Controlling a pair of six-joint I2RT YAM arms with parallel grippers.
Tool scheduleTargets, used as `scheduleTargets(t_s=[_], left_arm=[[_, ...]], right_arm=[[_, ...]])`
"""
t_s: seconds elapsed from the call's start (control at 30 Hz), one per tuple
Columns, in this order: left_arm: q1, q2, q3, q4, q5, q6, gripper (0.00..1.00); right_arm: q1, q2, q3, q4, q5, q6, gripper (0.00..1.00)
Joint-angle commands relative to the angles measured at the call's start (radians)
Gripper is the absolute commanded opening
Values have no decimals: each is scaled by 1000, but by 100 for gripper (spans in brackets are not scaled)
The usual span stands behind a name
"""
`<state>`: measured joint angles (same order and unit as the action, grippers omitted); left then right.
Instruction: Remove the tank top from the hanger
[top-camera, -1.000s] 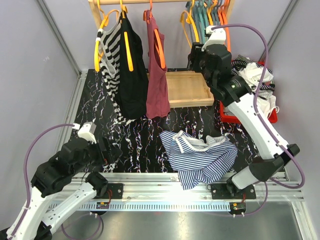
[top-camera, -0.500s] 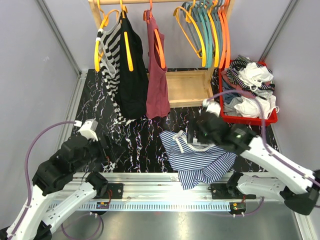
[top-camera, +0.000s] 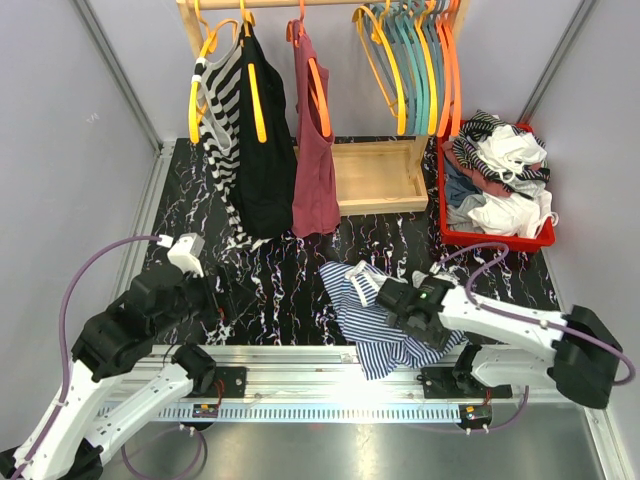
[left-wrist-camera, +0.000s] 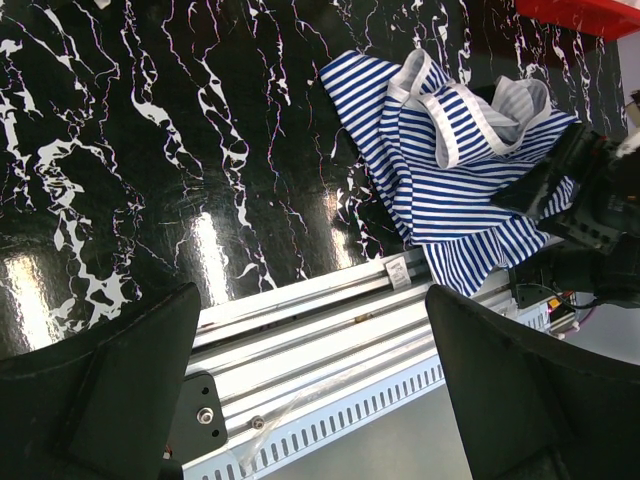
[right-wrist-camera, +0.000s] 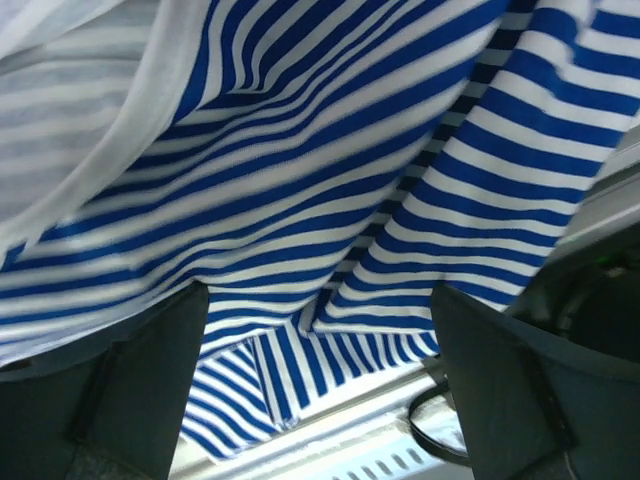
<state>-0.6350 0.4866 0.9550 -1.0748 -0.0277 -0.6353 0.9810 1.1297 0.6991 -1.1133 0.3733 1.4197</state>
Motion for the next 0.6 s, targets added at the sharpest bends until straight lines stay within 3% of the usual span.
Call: scheduleTargets(t_s=[0.0,0.07,0.2,0.23,0.3,0.33,0.37,0.4,0.43,0.5,0.57], left_arm=[[0,1,31,23,11,22,99],[0,-3,25,19,8,19,99],[0,-14,25,12,12,11,99],[0,-16,27,9,11,9,99],[0,-23,24,3,5,5,99],[0,-26,24,4,5,3,99],[0,-31,22,4,5,2,99],[0,-36,22,3,3,-1,99],[0,-37,21,1,3,-6,99],[0,-46,21,-2,0,-12,99],[0,-55,11,-2,-1,-18,99]], right_arm=[[2,94,-35,142,10,166,100],[1,171,-32,152,32,232,100],[-40,186,25,271,105,131,100],[-73,182,31,291,131,101,94],[-123,162,27,374,122,-3,69],[-155,153,19,401,86,-69,52],[-229,142,13,423,73,-89,19],[-258,136,8,422,61,-111,5],[-293,133,14,415,37,-164,0],[-341,90,61,342,42,-205,0],[-369,-2,123,252,125,-234,0]])
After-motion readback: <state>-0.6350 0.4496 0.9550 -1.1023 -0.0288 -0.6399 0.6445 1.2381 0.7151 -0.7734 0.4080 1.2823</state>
